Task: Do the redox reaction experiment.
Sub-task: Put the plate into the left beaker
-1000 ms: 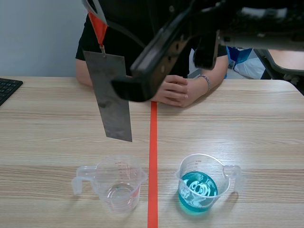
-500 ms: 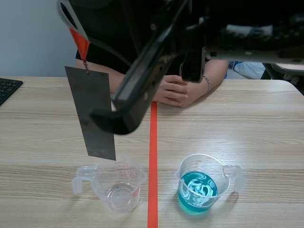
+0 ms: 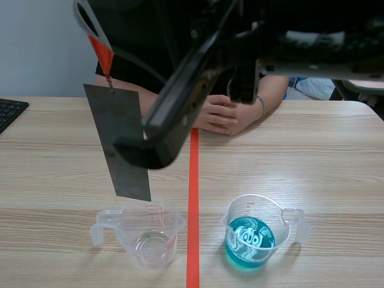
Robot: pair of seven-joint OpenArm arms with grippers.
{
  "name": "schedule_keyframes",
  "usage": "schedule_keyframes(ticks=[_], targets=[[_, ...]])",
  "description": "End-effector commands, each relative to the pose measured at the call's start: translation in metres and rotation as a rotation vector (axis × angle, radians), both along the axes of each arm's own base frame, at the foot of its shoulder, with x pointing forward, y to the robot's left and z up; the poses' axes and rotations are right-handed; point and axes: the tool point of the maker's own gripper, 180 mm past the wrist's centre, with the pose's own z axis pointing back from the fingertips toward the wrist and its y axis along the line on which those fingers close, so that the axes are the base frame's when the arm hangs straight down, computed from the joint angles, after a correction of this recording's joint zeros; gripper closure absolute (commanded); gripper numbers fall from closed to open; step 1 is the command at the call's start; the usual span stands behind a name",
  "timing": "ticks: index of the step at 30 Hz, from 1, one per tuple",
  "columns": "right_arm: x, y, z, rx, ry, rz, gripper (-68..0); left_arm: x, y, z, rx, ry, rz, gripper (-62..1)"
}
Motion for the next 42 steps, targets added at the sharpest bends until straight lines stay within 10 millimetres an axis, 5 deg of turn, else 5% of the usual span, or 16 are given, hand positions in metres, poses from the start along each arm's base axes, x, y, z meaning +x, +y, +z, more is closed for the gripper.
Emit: schedule_keyframes(ticks=[1, 42], targets=[[0.000, -0.001, 0.008, 0.027, -0.017, 0.001, -0.6, 0.000, -0.001, 0.002, -0.003, -0.009, -0.002, -2.7], [0.030, 0.004, -0.052, -0.021, 0.118, -0.019, -0.6, 0.000, -0.001, 0.002, -0.003, -0.009, -0.002, -2.7]])
